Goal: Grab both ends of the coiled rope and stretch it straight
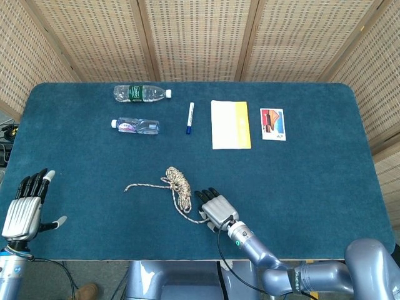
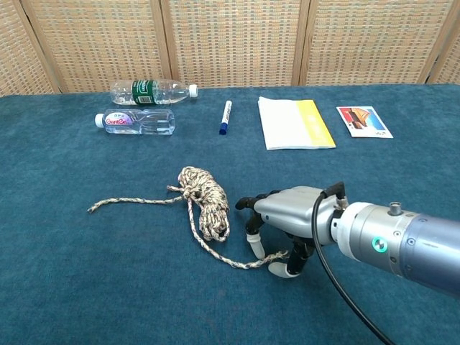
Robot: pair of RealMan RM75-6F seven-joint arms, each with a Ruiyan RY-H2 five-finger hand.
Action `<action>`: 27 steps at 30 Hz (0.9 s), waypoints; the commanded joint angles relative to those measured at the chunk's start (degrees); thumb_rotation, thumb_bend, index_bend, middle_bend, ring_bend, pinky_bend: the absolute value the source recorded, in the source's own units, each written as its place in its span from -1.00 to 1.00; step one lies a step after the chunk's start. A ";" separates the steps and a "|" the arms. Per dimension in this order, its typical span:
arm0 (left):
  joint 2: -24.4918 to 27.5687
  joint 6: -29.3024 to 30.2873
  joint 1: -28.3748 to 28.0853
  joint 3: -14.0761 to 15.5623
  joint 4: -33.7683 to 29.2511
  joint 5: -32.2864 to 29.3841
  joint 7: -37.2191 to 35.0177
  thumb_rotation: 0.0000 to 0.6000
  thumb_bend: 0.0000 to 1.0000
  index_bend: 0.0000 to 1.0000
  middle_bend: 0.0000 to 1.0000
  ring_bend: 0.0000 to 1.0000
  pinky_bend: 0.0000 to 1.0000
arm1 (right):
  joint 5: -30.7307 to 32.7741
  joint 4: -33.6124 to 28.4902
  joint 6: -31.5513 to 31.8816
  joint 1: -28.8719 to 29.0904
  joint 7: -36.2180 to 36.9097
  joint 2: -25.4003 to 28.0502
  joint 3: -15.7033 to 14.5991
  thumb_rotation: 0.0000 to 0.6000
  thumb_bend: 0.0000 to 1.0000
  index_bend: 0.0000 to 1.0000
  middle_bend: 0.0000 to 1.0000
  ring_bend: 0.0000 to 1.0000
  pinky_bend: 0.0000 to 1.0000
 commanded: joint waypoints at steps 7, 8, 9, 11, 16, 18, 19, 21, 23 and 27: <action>0.01 -0.17 0.02 0.03 -0.05 0.17 -0.05 1.00 -1.00 -1.00 -1.00 -1.00 -1.00 | -0.17 0.59 0.37 0.27 0.21 -0.63 -0.25 1.00 -0.20 0.06 -1.00 -1.00 -1.00; 0.02 -0.19 0.01 0.02 -0.07 0.18 -0.05 1.00 -1.00 -1.00 -1.00 -1.00 -1.00 | -0.17 0.67 0.43 0.29 0.19 -0.72 -0.28 1.00 -0.20 0.07 -1.00 -1.00 -1.00; 0.04 -0.21 0.02 0.03 -0.09 0.20 -0.06 1.00 -1.00 -1.00 -1.00 -1.00 -1.00 | -0.17 0.74 0.47 0.31 0.21 -0.79 -0.29 1.00 -0.20 0.07 -1.00 -1.00 -1.00; 0.05 -0.23 0.04 0.03 -0.09 0.19 -0.10 1.00 -1.00 -1.00 -1.00 -1.00 -1.00 | -0.15 0.81 0.53 0.33 0.26 -0.87 -0.35 1.00 -0.20 0.07 -1.00 -1.00 -1.00; 0.02 -0.40 0.00 0.05 -0.10 0.25 -0.05 1.00 -1.00 -1.00 -1.00 -1.00 -1.00 | -0.37 1.05 0.79 0.34 0.35 -1.08 -0.54 1.00 -0.19 0.11 -1.00 -1.00 -1.00; -0.02 -0.41 0.00 0.06 -0.10 0.32 0.02 1.00 -1.00 -1.00 -1.00 -1.00 -1.00 | -0.44 1.13 0.86 0.34 0.38 -1.14 -0.59 1.00 -0.17 0.13 -1.00 -1.00 -1.00; -0.07 -0.43 -0.01 0.07 -0.08 0.32 0.10 1.00 -1.00 -1.00 -1.00 -1.00 -1.00 | -0.52 1.17 0.95 0.33 0.41 -1.16 -0.61 1.00 -0.16 0.14 -1.00 -1.00 -1.00; -0.12 -0.45 -0.01 0.09 -0.09 0.35 0.19 1.00 -1.00 -1.00 -1.00 -1.00 -1.00 | -0.68 1.21 1.06 0.30 0.49 -1.19 -0.64 1.00 -0.15 0.17 -1.00 -1.00 -1.00; -0.25 -0.50 -0.06 0.09 -0.02 0.39 0.37 1.00 -1.00 -1.00 -1.00 -1.00 -1.00 | -0.76 1.22 1.18 0.26 0.58 -1.20 -0.63 1.00 -0.14 0.20 -1.00 -1.00 -1.00; -0.50 -1.02 -0.41 0.08 0.00 0.39 1.10 1.00 -1.00 -1.00 -1.00 -1.00 -1.00 | -0.93 1.22 1.45 0.15 0.70 -1.23 -0.66 1.00 -0.12 0.21 -1.00 -1.00 -1.00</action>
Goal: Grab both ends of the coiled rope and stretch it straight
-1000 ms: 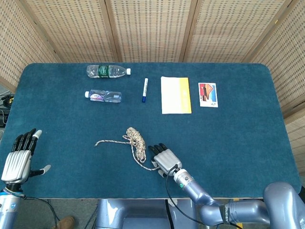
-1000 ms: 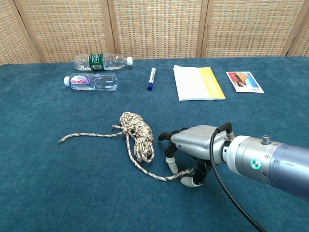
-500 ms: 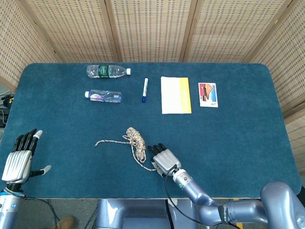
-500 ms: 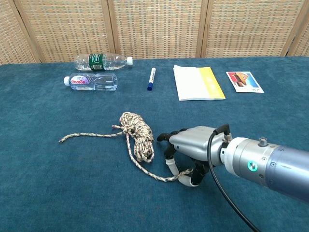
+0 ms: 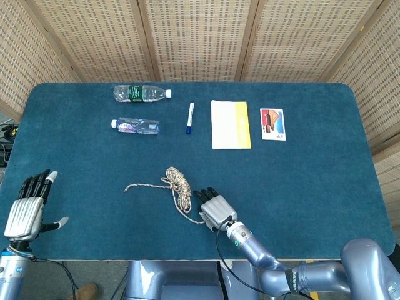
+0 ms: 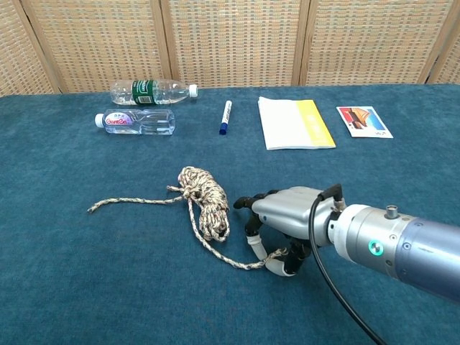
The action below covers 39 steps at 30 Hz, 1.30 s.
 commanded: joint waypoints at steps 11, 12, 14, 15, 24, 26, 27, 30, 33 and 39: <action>-2.18 -8.76 -7.64 -3.43 -0.87 -2.35 5.72 1.00 -1.00 -0.98 -1.00 -1.00 -1.00 | -1.35 -0.73 1.52 -0.78 -0.24 0.89 -0.68 1.00 -0.08 0.23 -1.00 -1.00 -1.00; -3.00 -9.89 -8.89 -4.03 -0.25 -2.65 6.59 1.00 -1.00 -0.94 -1.00 -1.00 -1.00 | -1.44 -0.82 1.75 -0.89 -0.29 1.01 -0.70 1.00 -0.08 0.23 -1.00 -1.00 -1.00; -5.38 -12.38 -11.55 -5.30 1.32 -4.46 9.06 1.00 -0.99 -0.82 -1.00 -1.00 -1.00 | -1.55 -1.11 2.02 -1.09 -0.37 1.43 -0.78 1.00 -0.08 0.23 -1.00 -1.00 -1.00; -6.41 -13.43 -12.57 -5.74 2.02 -5.45 9.97 1.00 -0.97 -0.78 -1.00 -1.00 -1.00 | -1.57 -1.25 2.08 -1.16 -0.40 1.62 -0.81 1.00 -0.08 0.23 -1.00 -1.00 -1.00; -16.56 -21.11 -20.62 -8.48 10.92 -16.45 16.67 1.00 -0.71 -0.34 -1.00 -1.00 -1.00 | -1.26 -2.42 2.21 -1.67 -0.41 3.14 -0.95 1.00 -0.08 0.23 -1.00 -1.00 -1.00; -18.72 -21.41 -22.04 -8.79 12.81 -18.60 18.66 1.00 -0.69 -0.31 -1.00 -1.00 -1.00 | -1.29 -2.57 2.16 -1.74 -0.28 3.36 -0.94 1.00 -0.08 0.23 -1.00 -1.00 -1.00; -19.47 -21.39 -22.53 -8.83 13.46 -19.26 19.36 1.00 -0.68 -0.30 -1.00 -1.00 -1.00 | -1.30 -2.60 2.14 -1.77 -0.22 3.41 -0.92 1.00 -0.08 0.23 -1.00 -1.00 -1.00; -22.03 -21.84 -24.09 -9.40 15.81 -21.90 20.38 1.00 -0.62 -0.28 -1.00 -1.00 -1.00 | -1.28 -2.57 1.99 -1.87 -0.07 3.51 -0.98 1.00 -0.08 0.23 -1.00 -1.00 -1.00; -23.97 -22.09 -25.23 -9.73 18.19 -23.21 20.40 1.00 -0.52 -0.21 -1.00 -1.00 -1.00 | -1.31 -2.43 1.88 -1.99 0.15 3.44 -1.07 1.00 -0.08 0.24 -1.00 -1.00 -1.00; -25.77 -22.83 -26.46 -9.78 20.67 -24.72 19.73 1.00 -0.40 -0.13 -1.00 -1.00 -1.00 | -1.39 -2.21 1.73 -2.14 0.23 3.29 -1.25 1.00 -0.08 0.24 -1.00 -1.00 -1.00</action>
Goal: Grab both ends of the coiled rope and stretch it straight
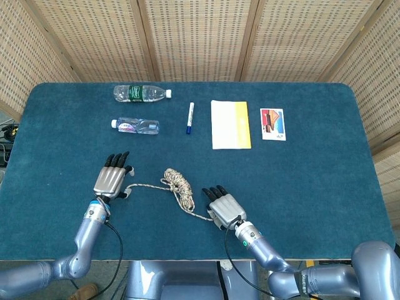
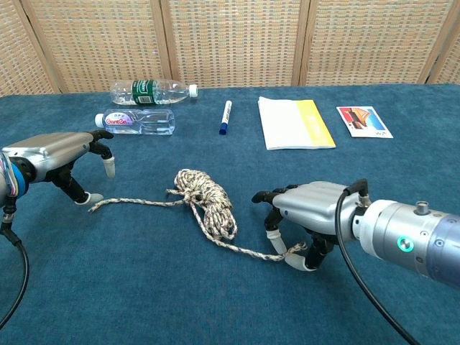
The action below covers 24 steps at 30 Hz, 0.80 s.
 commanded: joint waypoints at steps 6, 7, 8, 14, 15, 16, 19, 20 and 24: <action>-1.59 -0.95 -1.68 0.54 2.21 -1.82 0.48 1.00 -0.37 -0.09 -1.00 -1.00 -1.00 | 0.17 0.12 0.03 -0.08 -0.01 -0.21 0.18 1.00 -0.08 0.24 -1.00 -1.00 -1.00; -1.94 -1.13 -1.94 0.62 2.69 -2.11 0.44 1.00 -0.35 -0.08 -1.00 -1.00 -1.00 | 0.19 0.12 0.07 -0.10 -0.06 -0.23 0.17 1.00 -0.08 0.24 -1.00 -1.00 -1.00; -2.13 -1.19 -2.09 0.66 2.97 -2.22 0.47 1.00 -0.34 -0.07 -1.00 -1.00 -1.00 | 0.20 0.10 0.08 -0.12 -0.09 -0.23 0.17 1.00 -0.08 0.24 -1.00 -1.00 -1.00; -3.62 -1.50 -3.20 0.98 4.75 -3.51 0.97 1.00 -0.25 -0.05 -1.00 -1.00 -1.00 | 0.39 -0.10 0.30 -0.24 -0.56 -0.09 0.03 1.00 -0.08 0.24 -1.00 -1.00 -1.00; -3.78 -1.47 -3.31 1.07 4.91 -3.68 1.09 1.00 -0.25 -0.05 -1.00 -1.00 -1.00 | 0.43 -0.12 0.33 -0.27 -0.62 -0.04 0.01 1.00 -0.08 0.24 -1.00 -1.00 -1.00; -3.88 -1.43 -3.38 1.14 5.00 -3.79 1.16 1.00 -0.25 -0.05 -1.00 -1.00 -1.00 | 0.46 -0.12 0.35 -0.30 -0.63 -0.01 0.00 1.00 -0.08 0.24 -1.00 -1.00 -1.00; -4.21 -1.43 -3.64 1.31 5.36 -4.17 1.12 1.00 -0.24 -0.04 -1.00 -1.00 -1.00 | 0.53 -0.21 0.44 -0.40 -0.55 0.10 0.08 1.00 -0.08 0.24 -1.00 -1.00 -1.00; -4.27 -1.45 -3.72 1.38 5.47 -4.24 1.08 1.00 -0.24 -0.04 -1.00 -1.00 -1.00 | 0.50 -0.24 0.45 -0.41 -0.53 0.13 0.10 1.00 -0.08 0.24 -1.00 -1.00 -1.00; -4.65 -1.72 -4.06 1.71 6.06 -4.00 0.38 1.00 -0.24 0.01 -1.00 -1.00 -1.00 | 0.42 -0.47 0.47 -0.45 -0.50 0.25 0.16 1.00 -0.08 0.24 -1.00 -1.00 -1.00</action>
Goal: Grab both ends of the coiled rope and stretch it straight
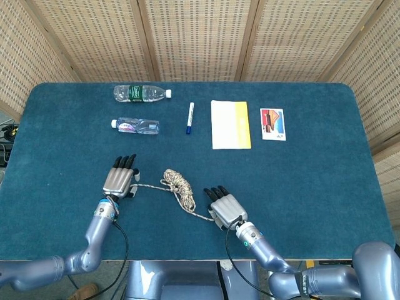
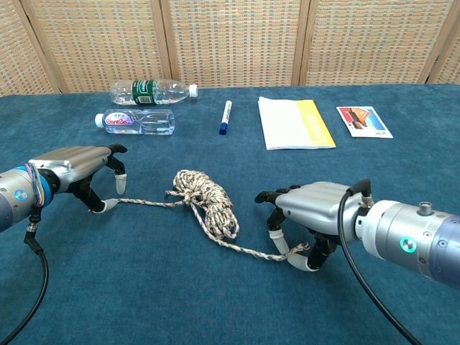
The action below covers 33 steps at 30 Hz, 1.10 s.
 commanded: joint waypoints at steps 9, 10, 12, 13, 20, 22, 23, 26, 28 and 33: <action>-1.41 -0.47 -0.83 0.52 1.87 -0.58 -0.60 1.00 -0.24 0.07 -1.00 -1.00 -1.00 | 0.09 -0.22 0.16 -0.17 -0.12 0.14 0.01 1.00 -0.08 0.25 -1.00 -1.00 -1.00; -1.45 -0.58 -0.85 0.53 1.99 -0.70 -0.77 1.00 -0.24 0.07 -1.00 -1.00 -1.00 | 0.07 -0.22 0.16 -0.19 -0.10 0.15 0.00 1.00 -0.08 0.25 -1.00 -1.00 -1.00; -1.52 -0.62 -0.91 0.63 2.35 -0.80 -0.77 1.00 -0.24 0.07 -1.00 -1.00 -1.00 | 0.06 -0.23 0.18 -0.23 -0.09 0.16 -0.02 1.00 -0.08 0.25 -1.00 -1.00 -1.00; -1.56 -0.67 -0.96 0.63 2.49 -0.88 -0.85 1.00 -0.24 0.07 -1.00 -1.00 -1.00 | 0.06 -0.23 0.17 -0.24 -0.08 0.17 -0.02 1.00 -0.08 0.25 -1.00 -1.00 -1.00; -1.84 -0.62 -1.36 0.58 3.07 -1.19 -1.12 1.00 -0.24 0.07 -1.00 -1.00 -1.00 | 0.20 -0.27 0.09 -0.23 -0.23 0.22 0.02 1.00 -0.08 0.25 -1.00 -1.00 -1.00; -2.02 -0.67 -1.52 0.69 3.23 -1.51 -0.76 1.00 -0.24 0.07 -1.00 -1.00 -1.00 | 0.20 -0.33 0.16 -0.28 -0.23 0.27 0.02 1.00 -0.08 0.25 -1.00 -1.00 -1.00; -2.11 -0.65 -1.58 0.70 3.32 -1.63 -0.68 1.00 -0.24 0.07 -1.00 -1.00 -1.00 | 0.20 -0.35 0.19 -0.29 -0.25 0.30 0.03 1.00 -0.08 0.25 -1.00 -1.00 -1.00; -2.35 -0.60 -1.70 0.77 3.59 -1.86 -0.54 1.00 -0.24 0.08 -1.00 -1.00 -1.00 | 0.24 -0.44 0.24 -0.34 -0.27 0.42 0.03 1.00 -0.08 0.25 -1.00 -1.00 -1.00; -2.45 -0.69 -1.81 0.84 3.74 -2.01 -0.42 1.00 -0.24 0.08 -1.00 -1.00 -1.00 | 0.23 -0.50 0.29 -0.36 -0.28 0.53 0.04 1.00 -0.08 0.25 -1.00 -1.00 -1.00; -2.63 -0.65 -1.95 0.84 4.13 -1.95 -0.74 1.00 -0.21 0.11 -1.00 -1.00 -1.00 | 0.15 -0.52 0.36 -0.51 -0.19 0.55 -0.06 1.00 -0.08 0.25 -1.00 -1.00 -1.00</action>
